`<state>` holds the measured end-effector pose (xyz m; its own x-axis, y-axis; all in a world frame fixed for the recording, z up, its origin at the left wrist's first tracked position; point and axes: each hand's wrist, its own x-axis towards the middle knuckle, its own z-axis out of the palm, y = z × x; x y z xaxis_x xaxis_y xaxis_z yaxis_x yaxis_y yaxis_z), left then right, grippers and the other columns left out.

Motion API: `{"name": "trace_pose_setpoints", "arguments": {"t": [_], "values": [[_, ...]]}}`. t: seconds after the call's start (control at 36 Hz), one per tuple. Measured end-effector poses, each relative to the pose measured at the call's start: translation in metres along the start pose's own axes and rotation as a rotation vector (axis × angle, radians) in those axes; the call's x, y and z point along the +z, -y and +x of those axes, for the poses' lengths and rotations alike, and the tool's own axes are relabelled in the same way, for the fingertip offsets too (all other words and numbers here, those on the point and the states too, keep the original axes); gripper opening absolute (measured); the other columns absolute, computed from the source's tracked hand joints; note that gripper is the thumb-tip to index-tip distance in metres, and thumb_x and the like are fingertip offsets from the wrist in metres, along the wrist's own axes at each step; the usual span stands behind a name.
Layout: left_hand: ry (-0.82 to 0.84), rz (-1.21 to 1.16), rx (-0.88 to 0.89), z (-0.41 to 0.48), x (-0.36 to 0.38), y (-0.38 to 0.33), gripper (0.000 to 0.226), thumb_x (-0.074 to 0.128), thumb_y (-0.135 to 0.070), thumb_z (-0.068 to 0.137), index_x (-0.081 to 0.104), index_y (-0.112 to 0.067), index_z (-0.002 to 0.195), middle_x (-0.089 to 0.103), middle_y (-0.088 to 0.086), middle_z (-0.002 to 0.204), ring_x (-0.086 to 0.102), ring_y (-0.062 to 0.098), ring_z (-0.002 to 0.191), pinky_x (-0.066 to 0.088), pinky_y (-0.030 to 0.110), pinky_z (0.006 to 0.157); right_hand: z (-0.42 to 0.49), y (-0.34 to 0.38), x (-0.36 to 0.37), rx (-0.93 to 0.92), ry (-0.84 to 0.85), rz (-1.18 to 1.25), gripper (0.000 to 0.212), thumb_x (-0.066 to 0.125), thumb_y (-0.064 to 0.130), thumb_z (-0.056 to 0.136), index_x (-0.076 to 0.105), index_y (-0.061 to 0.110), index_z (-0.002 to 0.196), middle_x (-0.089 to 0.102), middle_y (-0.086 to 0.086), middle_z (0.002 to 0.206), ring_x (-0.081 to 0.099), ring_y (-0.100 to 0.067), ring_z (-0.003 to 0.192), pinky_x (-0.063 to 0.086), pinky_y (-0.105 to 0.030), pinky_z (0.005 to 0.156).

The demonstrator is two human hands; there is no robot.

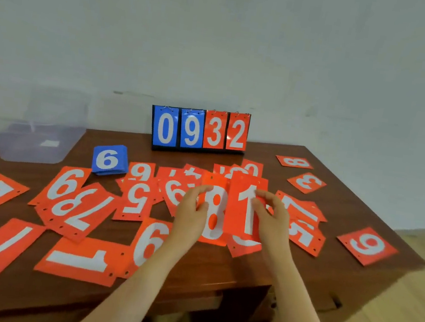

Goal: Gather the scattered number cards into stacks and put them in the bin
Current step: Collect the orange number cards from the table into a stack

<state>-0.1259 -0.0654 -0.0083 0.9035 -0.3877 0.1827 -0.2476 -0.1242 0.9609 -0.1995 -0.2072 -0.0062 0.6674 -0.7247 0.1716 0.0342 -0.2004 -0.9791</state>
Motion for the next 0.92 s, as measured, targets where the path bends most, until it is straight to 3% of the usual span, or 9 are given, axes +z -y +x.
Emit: {"name": "trace_pose_setpoints", "arguments": {"t": [0.06, 0.17, 0.36, 0.42, 0.47, 0.58, 0.67, 0.78, 0.92], "values": [[0.01, -0.034, -0.019, -0.007, 0.011, -0.001, 0.036, 0.044, -0.005, 0.095, 0.054, -0.026, 0.123, 0.048, -0.011, 0.13, 0.04, 0.001, 0.118, 0.035, 0.021, 0.098, -0.005, -0.007, -0.008, 0.013, -0.013, 0.009, 0.017, 0.057, 0.018, 0.093, 0.062, 0.023, 0.108, 0.059, 0.012, 0.108, 0.056, -0.009, 0.104, 0.047, -0.027, 0.087], [0.045, -0.104, -0.023, -0.018, 0.029, 0.007, 0.028, 0.055, -0.023, 0.093, 0.052, -0.035, 0.119, 0.05, -0.011, 0.129, 0.049, 0.011, 0.121, 0.047, 0.035, 0.098, -0.014, -0.019, -0.017, -0.004, 0.017, -0.024, 0.017, 0.057, 0.017, 0.094, 0.061, 0.023, 0.109, 0.058, 0.017, 0.107, 0.053, 0.004, 0.096, 0.041, -0.012, 0.072], [0.074, -0.178, -0.008, -0.029, 0.046, 0.014, 0.038, 0.057, -0.011, 0.091, 0.045, -0.032, 0.12, 0.047, -0.022, 0.118, 0.047, -0.005, 0.111, 0.047, 0.01, 0.086, -0.023, -0.038, -0.016, -0.153, 0.021, -0.192, 0.024, 0.062, 0.016, 0.09, 0.058, 0.04, 0.095, 0.059, 0.019, 0.106, 0.053, 0.002, 0.102, 0.04, -0.014, 0.082], [0.111, -0.193, -0.05, -0.03, 0.046, 0.018, 0.034, 0.052, -0.013, 0.095, 0.045, -0.034, 0.12, 0.047, -0.016, 0.125, 0.047, 0.004, 0.118, 0.05, 0.026, 0.093, -0.023, -0.041, -0.014, -0.166, 0.04, -0.242, 0.027, 0.063, 0.018, 0.089, 0.055, 0.044, 0.093, 0.056, 0.02, 0.106, 0.051, -0.001, 0.103, 0.039, -0.013, 0.081], [0.133, -0.125, -0.043, -0.031, 0.046, 0.022, 0.032, 0.045, -0.011, 0.098, 0.046, -0.034, 0.12, 0.045, -0.013, 0.132, 0.043, 0.008, 0.124, 0.043, 0.031, 0.102, -0.022, -0.045, -0.012, -0.168, 0.084, -0.299, 0.023, 0.063, 0.021, 0.089, 0.055, 0.04, 0.1, 0.052, 0.018, 0.112, 0.047, -0.003, 0.109, 0.037, -0.011, 0.084], [0.098, -0.104, -0.104, -0.028, 0.04, 0.028, 0.029, 0.042, -0.017, 0.099, 0.049, -0.043, 0.109, 0.047, -0.009, 0.13, 0.051, 0.013, 0.119, 0.051, 0.039, 0.094, -0.01, -0.049, -0.016, -0.114, 0.129, -0.453, 0.037, 0.062, 0.032, 0.089, 0.047, 0.031, 0.124, 0.034, 0.015, 0.13, 0.025, -0.004, 0.125, 0.029, -0.023, 0.099], [0.05, -0.117, -0.146, -0.025, 0.032, 0.028, 0.025, 0.042, -0.018, 0.099, 0.051, -0.041, 0.104, 0.049, -0.009, 0.123, 0.056, 0.014, 0.11, 0.057, 0.036, 0.083, 0.014, -0.053, -0.033, -0.037, 0.066, -0.648, 0.045, 0.059, 0.032, 0.092, 0.045, 0.021, 0.133, 0.031, 0.0, 0.146, 0.02, -0.018, 0.138, 0.026, -0.036, 0.11], [0.009, -0.108, -0.159, -0.02, 0.028, 0.029, 0.024, 0.041, -0.016, 0.099, 0.053, -0.035, 0.111, 0.047, -0.01, 0.123, 0.054, 0.013, 0.112, 0.056, 0.038, 0.085, 0.05, -0.066, -0.046, 0.076, 0.119, -0.91, 0.062, 0.05, 0.039, 0.095, 0.024, 0.017, 0.147, 0.019, -0.006, 0.156, 0.009, -0.027, 0.145, 0.013, -0.04, 0.117], [-0.001, -0.117, -0.192, -0.016, 0.028, 0.029, 0.026, 0.043, -0.018, 0.099, 0.053, -0.042, 0.099, 0.046, -0.01, 0.122, 0.053, 0.018, 0.115, 0.054, 0.044, 0.089, 0.09, -0.071, -0.031, 0.05, 0.287, -1.086, 0.067, 0.047, 0.04, 0.096, 0.014, 0.02, 0.15, 0.006, -0.007, 0.159, -0.001, -0.029, 0.147, 0.007, -0.046, 0.117]]}}
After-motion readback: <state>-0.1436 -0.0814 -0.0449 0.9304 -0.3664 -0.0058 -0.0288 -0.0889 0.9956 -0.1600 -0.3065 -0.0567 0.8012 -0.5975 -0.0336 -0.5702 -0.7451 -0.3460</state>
